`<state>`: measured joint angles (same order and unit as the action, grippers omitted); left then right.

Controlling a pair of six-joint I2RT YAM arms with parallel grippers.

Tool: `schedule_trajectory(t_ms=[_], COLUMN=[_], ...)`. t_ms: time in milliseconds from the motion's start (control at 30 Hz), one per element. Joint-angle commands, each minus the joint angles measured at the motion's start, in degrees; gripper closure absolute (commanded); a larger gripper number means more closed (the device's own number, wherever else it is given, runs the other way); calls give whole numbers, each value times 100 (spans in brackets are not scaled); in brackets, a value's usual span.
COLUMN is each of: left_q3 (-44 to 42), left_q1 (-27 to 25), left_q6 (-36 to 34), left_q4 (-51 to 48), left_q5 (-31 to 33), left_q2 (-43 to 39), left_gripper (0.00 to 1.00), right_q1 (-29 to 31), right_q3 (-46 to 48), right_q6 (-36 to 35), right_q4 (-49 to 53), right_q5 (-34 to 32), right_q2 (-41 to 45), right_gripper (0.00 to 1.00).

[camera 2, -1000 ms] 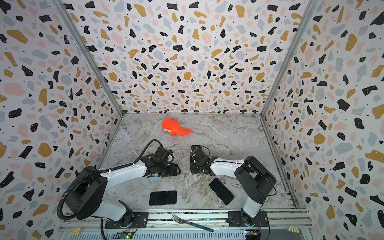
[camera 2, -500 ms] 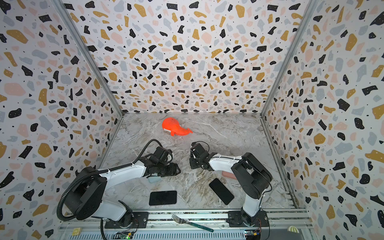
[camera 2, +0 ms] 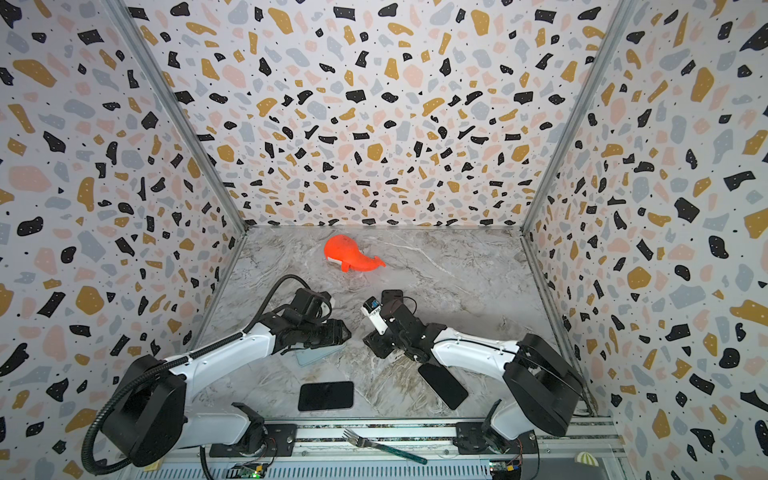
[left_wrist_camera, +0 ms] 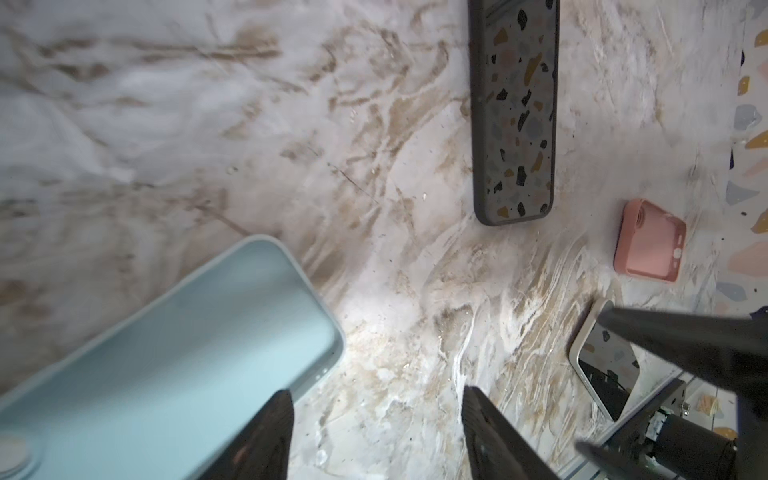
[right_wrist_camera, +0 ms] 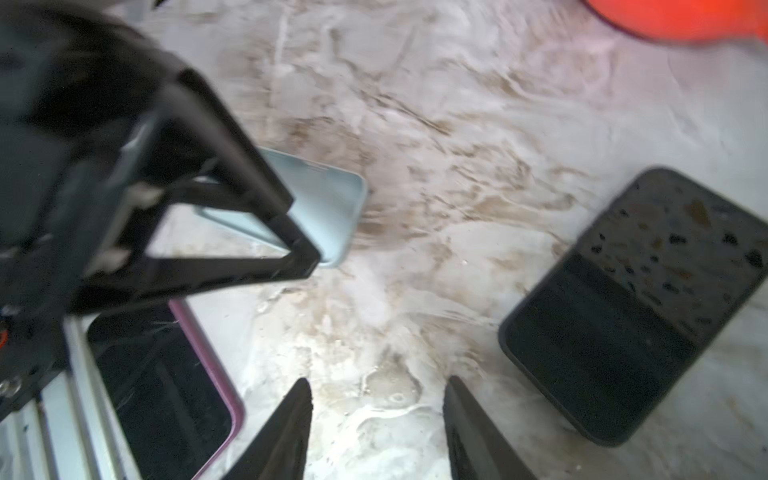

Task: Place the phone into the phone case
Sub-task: 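Move the right gripper toward the robot near the black phone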

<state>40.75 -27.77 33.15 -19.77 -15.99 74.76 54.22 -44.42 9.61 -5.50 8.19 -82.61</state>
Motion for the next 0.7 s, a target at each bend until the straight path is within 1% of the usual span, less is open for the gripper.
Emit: schedule_trajectory(t_ms=[0,100,167,267,333,433,467,500,567,667], left_q3=[-151,-193,-220,-279,-318,-379,-397,-424,-435,-395], left_q1=[425,710,762,872,982,1259,1366,1493,1670,1790], left_q6=[-326,-329,-274,-164,-120,-135,-141,-142,-148,-193], left_q4=[-455,-490,-460,-391,-347,-296,-313,-318,-298,-356], left_q5=[66,-58,-69,-120,-204,-344,-344,-364,-464,-466], left_q2=[-199,-260,-260,-187,-139,-178,-211,-257,-317,-356], left_gripper=[35,36,36,36,35,32,29,27,25,24], right_q1=[350,852,1102,1356,1567,1773,1808,1844,1915,1961], right_q3=[253,543,619,403,191,2,-25,-31,-51,-202], right_q6=[-1099,-1886,-2176,-2325,-2426,-2475,-2465,-2453,-2454,-2444], right_q4=[-523,-1064,-1323,-1313,-1180,-1161,-1195,-1275,-1422,-1399], right_q5=[503,597,723,916,880,777,802,867,906,940], right_q2=[256,418,407,141,-131,-505,-591,-698,-866,-1137], right_gripper=[44,39,36,34,33,32,31,28,27,27])
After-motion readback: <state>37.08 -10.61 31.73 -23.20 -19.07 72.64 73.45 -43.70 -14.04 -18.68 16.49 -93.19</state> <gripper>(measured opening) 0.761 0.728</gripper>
